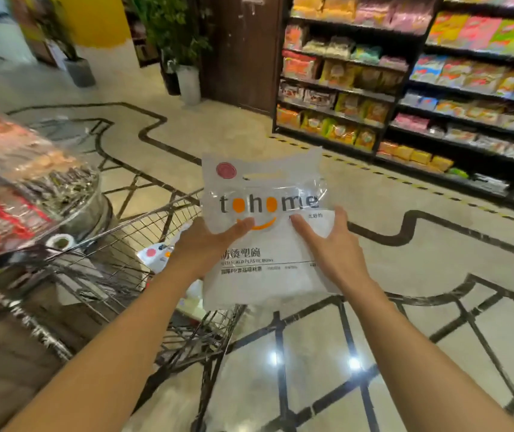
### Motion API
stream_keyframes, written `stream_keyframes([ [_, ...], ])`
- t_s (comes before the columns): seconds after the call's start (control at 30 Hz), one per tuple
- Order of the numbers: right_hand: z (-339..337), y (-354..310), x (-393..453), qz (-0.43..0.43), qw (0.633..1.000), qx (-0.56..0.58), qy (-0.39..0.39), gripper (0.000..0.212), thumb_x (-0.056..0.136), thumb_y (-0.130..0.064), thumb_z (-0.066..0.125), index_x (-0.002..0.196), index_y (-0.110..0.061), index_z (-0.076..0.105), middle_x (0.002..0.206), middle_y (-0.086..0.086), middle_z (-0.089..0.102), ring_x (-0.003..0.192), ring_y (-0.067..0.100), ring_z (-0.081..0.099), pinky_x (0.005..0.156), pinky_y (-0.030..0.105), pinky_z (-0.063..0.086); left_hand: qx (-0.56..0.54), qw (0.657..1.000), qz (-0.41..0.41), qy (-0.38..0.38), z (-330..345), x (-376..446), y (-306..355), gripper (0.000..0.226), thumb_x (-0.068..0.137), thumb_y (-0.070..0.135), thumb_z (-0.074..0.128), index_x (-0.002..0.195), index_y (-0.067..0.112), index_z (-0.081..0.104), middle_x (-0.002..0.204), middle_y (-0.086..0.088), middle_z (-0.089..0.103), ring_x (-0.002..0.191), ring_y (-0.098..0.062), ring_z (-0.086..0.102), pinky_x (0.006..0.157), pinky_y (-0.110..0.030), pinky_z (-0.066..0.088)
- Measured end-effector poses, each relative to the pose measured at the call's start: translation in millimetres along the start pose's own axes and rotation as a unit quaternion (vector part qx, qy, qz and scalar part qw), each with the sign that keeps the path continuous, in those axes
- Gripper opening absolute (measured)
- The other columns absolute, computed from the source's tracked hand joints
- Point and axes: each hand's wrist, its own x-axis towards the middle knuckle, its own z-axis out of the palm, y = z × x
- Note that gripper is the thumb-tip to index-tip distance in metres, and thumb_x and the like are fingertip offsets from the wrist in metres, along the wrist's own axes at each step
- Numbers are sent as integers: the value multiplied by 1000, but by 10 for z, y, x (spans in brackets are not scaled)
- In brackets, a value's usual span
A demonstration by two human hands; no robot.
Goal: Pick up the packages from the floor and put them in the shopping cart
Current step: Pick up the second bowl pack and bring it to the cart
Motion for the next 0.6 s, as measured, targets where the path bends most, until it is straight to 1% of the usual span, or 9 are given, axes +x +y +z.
stream_keyframes([
  [0.07, 146, -83, 338, -15, 1000, 0, -27, 94, 84, -80, 58, 156, -29, 27, 140, 4, 62, 125, 34, 60, 98, 46, 50, 3, 1000, -23, 21, -49, 248, -49, 58, 78, 78, 65, 117, 36, 70, 100, 15, 75, 82, 2, 63, 65, -20, 42],
  [0.13, 340, -168, 685, -31, 998, -7, -52, 97, 82, -82, 56, 157, -28, 27, 137, 3, 64, 122, 33, 63, 98, 46, 51, 6, 998, -47, 50, -110, 514, -128, 57, 77, 82, 65, 111, 37, 69, 95, 16, 75, 79, 1, 65, 62, -20, 41],
  [0.23, 676, -314, 1163, -47, 995, -22, -84, 98, 80, -84, 55, 156, -28, 27, 137, 4, 64, 119, 33, 64, 97, 46, 52, 11, 994, -72, 84, -225, 904, -323, 79, 66, 96, 57, 110, 32, 70, 86, 11, 76, 75, -7, 71, 60, -24, 45],
  [0.3, 899, -423, 1458, -57, 993, -26, -96, 109, 72, -91, 54, 157, -28, 26, 137, 6, 64, 118, 34, 65, 99, 49, 54, 1, 990, -100, 101, -314, 1164, -481, 82, 64, 97, 58, 113, 33, 68, 90, 11, 76, 80, -8, 72, 61, -25, 46],
  [0.37, 1121, -512, 1723, -67, 991, -27, -111, 112, 67, -94, 52, 155, -27, 29, 135, 4, 65, 116, 32, 65, 98, 51, 54, -14, 985, -130, 115, -402, 1406, -652, 96, 55, 103, 57, 119, 33, 68, 101, 10, 75, 94, -15, 72, 72, -31, 51],
  [0.43, 1344, -591, 1952, -79, 988, -35, -131, 103, 74, -90, 55, 151, -26, 32, 132, -1, 65, 116, 29, 66, 98, 49, 54, -26, 977, -163, 134, -482, 1615, -798, 112, 48, 108, 54, 131, 33, 62, 116, 7, 72, 109, -23, 68, 88, -38, 52],
  [0.47, 1451, -626, 2052, -84, 986, -39, -137, 101, 75, -90, 54, 151, -27, 33, 132, -4, 65, 117, 28, 66, 98, 48, 54, -34, 974, -172, 141, -520, 1715, -861, 113, 48, 108, 54, 135, 35, 60, 121, 8, 71, 113, -23, 67, 93, -40, 51],
  [0.53, 1655, -701, 2261, -87, 984, -40, -151, 100, 76, -89, 54, 153, -30, 30, 130, -7, 65, 117, 25, 65, 97, 46, 53, -47, 972, -172, 154, -593, 1907, -978, 110, 51, 106, 56, 136, 37, 60, 122, 13, 72, 115, -20, 68, 99, -44, 52],
  [0.6, 1861, -725, 2438, -88, 980, -44, -172, 88, 83, -80, 59, 151, -33, 30, 120, -11, 63, 109, 22, 64, 91, 40, 51, -51, 968, -182, 166, -637, 2013, -1069, 109, 53, 105, 58, 137, 36, 59, 122, 13, 73, 114, -19, 69, 99, -44, 53],
])
